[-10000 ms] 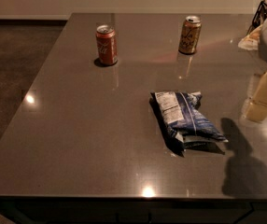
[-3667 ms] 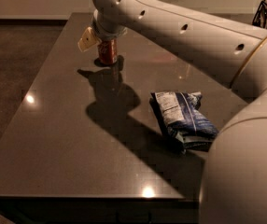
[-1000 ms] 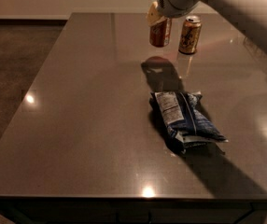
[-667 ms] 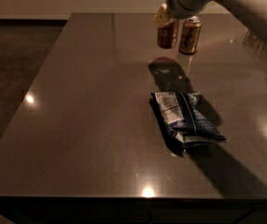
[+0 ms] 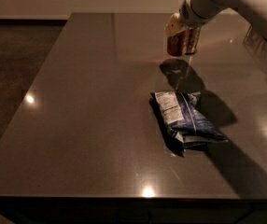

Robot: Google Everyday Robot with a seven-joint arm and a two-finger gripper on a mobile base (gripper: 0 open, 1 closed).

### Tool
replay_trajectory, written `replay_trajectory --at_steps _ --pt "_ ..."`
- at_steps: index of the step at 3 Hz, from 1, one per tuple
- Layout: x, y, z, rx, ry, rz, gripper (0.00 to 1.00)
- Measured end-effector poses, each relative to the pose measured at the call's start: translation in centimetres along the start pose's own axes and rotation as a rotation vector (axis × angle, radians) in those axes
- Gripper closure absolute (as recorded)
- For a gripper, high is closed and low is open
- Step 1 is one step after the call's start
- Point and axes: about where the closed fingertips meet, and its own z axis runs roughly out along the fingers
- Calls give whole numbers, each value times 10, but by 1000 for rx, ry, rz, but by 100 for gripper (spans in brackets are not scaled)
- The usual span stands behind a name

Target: Move coke can near orange can

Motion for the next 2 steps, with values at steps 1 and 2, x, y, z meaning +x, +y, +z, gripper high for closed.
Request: replay_trajectory --at_steps 1,2 --pt "11 -12 6 -19 -1 39 82" --pt "20 -22 12 -31 1 77 58"
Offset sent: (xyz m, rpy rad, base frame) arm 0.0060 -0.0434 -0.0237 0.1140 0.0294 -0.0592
